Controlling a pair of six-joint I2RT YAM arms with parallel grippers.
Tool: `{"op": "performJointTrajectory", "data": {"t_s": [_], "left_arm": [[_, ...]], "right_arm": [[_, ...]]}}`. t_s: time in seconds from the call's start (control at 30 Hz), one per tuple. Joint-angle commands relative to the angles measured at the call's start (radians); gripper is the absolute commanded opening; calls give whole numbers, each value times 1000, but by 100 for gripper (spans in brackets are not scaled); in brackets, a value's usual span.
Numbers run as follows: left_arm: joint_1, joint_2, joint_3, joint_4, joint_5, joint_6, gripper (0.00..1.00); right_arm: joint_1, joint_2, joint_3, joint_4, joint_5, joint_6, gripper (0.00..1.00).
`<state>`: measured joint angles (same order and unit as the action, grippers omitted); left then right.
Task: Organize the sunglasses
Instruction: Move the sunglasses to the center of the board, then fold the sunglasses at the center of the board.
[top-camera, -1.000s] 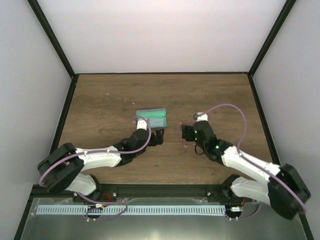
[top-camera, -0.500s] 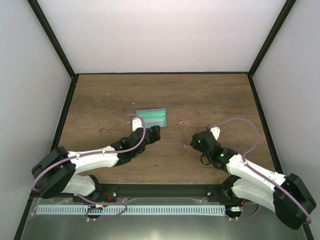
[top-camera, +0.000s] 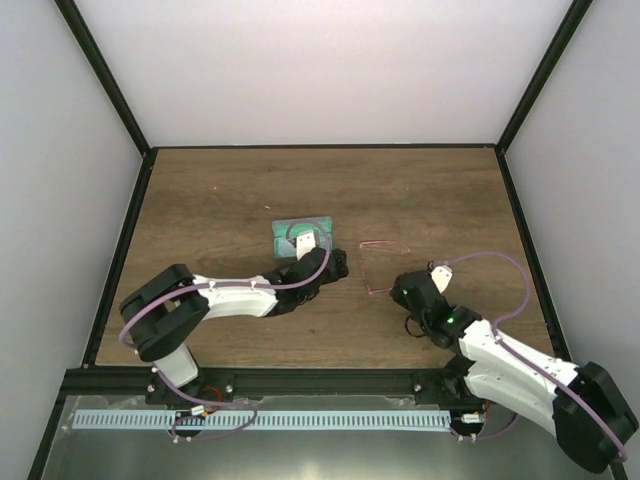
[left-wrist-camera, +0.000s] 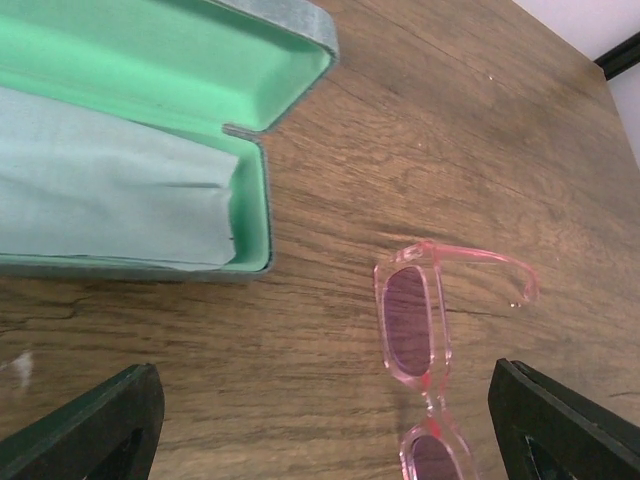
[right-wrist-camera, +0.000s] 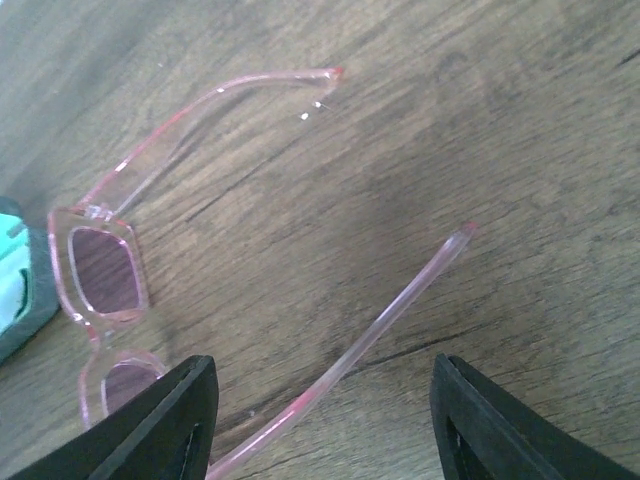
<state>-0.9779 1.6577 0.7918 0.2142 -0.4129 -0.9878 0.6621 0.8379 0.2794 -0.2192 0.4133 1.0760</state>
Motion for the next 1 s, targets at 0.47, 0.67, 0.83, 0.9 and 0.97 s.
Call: {"op": "performJointTrajectory", "data": {"t_s": [0.47, 0.67, 0.83, 0.9, 0.97], "left_arm": [[-5, 229, 249, -50, 92, 33, 89], [-6, 292, 308, -97, 95, 42, 85], [-6, 312, 322, -115, 89, 50, 80], [-6, 315, 333, -124, 91, 54, 78], [-7, 314, 336, -126, 93, 58, 74]], "right_arm": [[-81, 208, 35, 156, -42, -29, 54], [-97, 227, 40, 177, -64, -46, 50], [-101, 259, 52, 187, -68, -57, 44], [-101, 271, 60, 190, -70, -60, 42], [-101, 284, 67, 195, -71, -62, 41]]}}
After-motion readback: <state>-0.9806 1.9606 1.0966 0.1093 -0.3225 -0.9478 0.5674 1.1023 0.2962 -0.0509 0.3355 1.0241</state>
